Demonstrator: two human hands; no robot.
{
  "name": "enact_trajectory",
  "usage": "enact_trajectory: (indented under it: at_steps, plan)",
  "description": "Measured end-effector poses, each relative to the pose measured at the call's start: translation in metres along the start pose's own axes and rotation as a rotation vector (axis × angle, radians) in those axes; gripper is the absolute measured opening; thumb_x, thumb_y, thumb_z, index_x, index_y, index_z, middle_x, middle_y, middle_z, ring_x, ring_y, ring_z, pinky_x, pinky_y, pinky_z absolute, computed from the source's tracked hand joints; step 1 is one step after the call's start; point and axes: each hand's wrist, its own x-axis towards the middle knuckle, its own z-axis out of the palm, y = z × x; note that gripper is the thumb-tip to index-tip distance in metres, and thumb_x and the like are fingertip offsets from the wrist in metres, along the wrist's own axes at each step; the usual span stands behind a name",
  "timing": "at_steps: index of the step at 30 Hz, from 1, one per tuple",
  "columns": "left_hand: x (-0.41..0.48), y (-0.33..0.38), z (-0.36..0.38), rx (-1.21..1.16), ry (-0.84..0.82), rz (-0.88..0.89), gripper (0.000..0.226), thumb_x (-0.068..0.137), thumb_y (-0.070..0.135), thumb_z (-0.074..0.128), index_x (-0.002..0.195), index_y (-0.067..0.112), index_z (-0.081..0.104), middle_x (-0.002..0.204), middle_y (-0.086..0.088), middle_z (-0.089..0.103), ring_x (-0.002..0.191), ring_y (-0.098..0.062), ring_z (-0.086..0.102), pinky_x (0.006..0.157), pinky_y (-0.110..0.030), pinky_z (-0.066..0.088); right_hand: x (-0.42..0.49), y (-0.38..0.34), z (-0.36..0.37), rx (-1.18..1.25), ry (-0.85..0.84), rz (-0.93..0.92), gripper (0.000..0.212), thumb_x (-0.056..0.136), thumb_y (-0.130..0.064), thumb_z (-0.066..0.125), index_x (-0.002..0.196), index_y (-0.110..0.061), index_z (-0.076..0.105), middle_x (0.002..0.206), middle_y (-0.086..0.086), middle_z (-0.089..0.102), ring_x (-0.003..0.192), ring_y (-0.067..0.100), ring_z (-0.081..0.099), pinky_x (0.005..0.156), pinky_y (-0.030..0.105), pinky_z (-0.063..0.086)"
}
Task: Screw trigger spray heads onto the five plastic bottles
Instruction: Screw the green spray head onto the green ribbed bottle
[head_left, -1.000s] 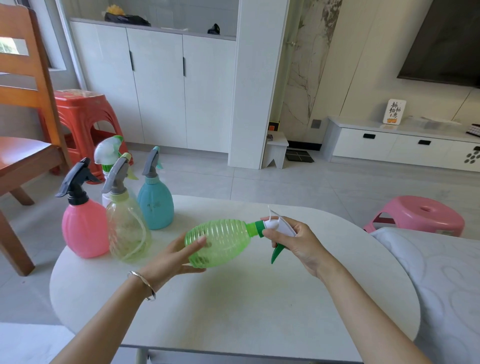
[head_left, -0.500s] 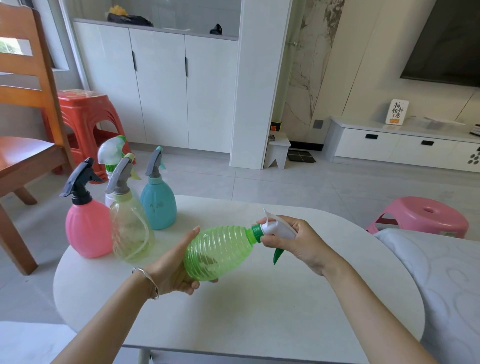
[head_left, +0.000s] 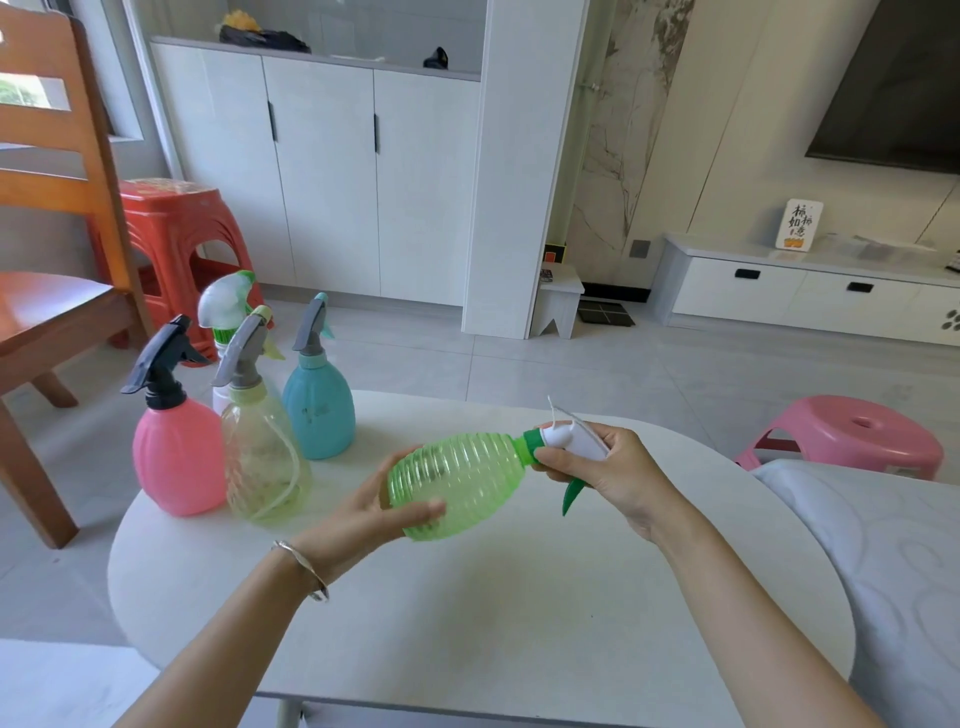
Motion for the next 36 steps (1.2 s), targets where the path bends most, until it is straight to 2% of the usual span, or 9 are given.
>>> enact_trajectory:
  at_steps: [6,13,17,20,23,25,28,31,36]
  plan:
    - [0.006,-0.002,0.001,-0.086,0.001,-0.283,0.077,0.075,0.072,0.041,0.111,0.006,0.056,0.071,-0.006,0.067,0.049,-0.019,0.054,0.041,-0.025,0.05,0.0,0.005,0.008,-0.03,-0.049,-0.024,0.023,0.069,-0.014,0.08,0.091,-0.016,0.074,0.079,0.002,0.076,0.073,0.012,0.071,0.066,0.018,0.053]
    - [0.003,-0.001,0.003,0.138,-0.002,0.097,0.085,0.058,0.028,0.086,0.127,0.039,0.038,0.131,-0.01,0.05,0.102,-0.02,0.064,0.086,-0.03,0.054,0.005,0.006,0.005,0.087,0.026,0.066,0.037,0.061,-0.025,0.081,0.093,-0.009,0.073,0.083,0.005,0.076,0.078,0.017,0.073,0.067,0.019,0.055]
    - [0.001,0.008,0.008,-0.097,-0.012,-0.082,0.076,0.068,0.068,0.061,0.131,0.032,0.04,0.13,-0.013,0.055,0.1,-0.028,0.067,0.076,-0.037,0.059,0.006,0.012,0.011,0.081,0.063,0.036,0.029,0.068,-0.019,0.081,0.094,-0.008,0.073,0.083,0.006,0.076,0.077,0.019,0.074,0.066,0.018,0.054]
    - [0.001,0.008,0.012,0.204,0.095,-0.175,0.077,0.077,0.069,0.029,0.13,0.017,0.044,0.12,-0.015,0.063,0.069,-0.022,0.069,0.059,-0.036,0.059,0.007,0.017,0.013,0.064,0.079,0.046,0.029,0.067,-0.02,0.082,0.092,-0.008,0.073,0.082,0.006,0.076,0.077,0.019,0.074,0.064,0.018,0.054]
    - [0.0,0.007,0.012,0.205,0.157,0.042,0.049,0.087,0.03,0.055,0.133,0.021,0.038,0.131,-0.015,0.053,0.086,-0.016,0.066,0.071,-0.029,0.06,0.009,0.017,0.01,0.108,0.089,0.11,0.044,0.054,-0.031,0.083,0.089,-0.008,0.072,0.08,0.006,0.076,0.075,0.017,0.074,0.064,0.018,0.055]
    - [0.0,0.005,0.008,0.143,0.09,0.118,0.075,0.076,0.015,0.071,0.137,0.035,0.032,0.132,0.001,0.048,0.102,-0.013,0.064,0.081,-0.024,0.055,0.01,0.015,0.008,0.142,0.065,0.13,0.048,0.049,-0.033,0.084,0.088,-0.008,0.071,0.078,0.004,0.076,0.074,0.016,0.073,0.063,0.018,0.055]
    - [-0.003,0.008,0.013,-0.055,0.056,0.026,0.07,0.077,0.04,0.059,0.139,0.038,0.028,0.138,0.001,0.043,0.121,-0.02,0.053,0.097,-0.037,0.048,0.012,0.017,0.01,0.083,0.083,0.101,0.052,0.047,-0.038,0.085,0.088,-0.01,0.072,0.075,0.002,0.075,0.072,0.017,0.074,0.062,0.018,0.054]
    - [-0.001,0.016,0.018,0.158,0.15,0.004,0.053,0.089,0.053,0.033,0.135,0.027,0.032,0.132,0.0,0.039,0.125,-0.023,0.044,0.075,-0.046,0.06,0.01,0.022,0.013,0.053,0.083,0.126,0.049,0.05,-0.037,0.083,0.089,-0.01,0.07,0.071,-0.001,0.074,0.069,0.015,0.073,0.06,0.018,0.054]
    - [0.003,0.015,0.006,-0.041,0.115,0.029,0.075,0.073,0.046,0.066,0.137,0.014,0.043,0.128,-0.003,0.063,0.116,-0.019,0.061,0.096,-0.034,0.05,0.013,0.019,0.012,0.146,0.068,0.152,0.049,0.049,-0.034,0.082,0.089,-0.009,0.07,0.072,-0.001,0.075,0.066,0.013,0.072,0.058,0.017,0.053]
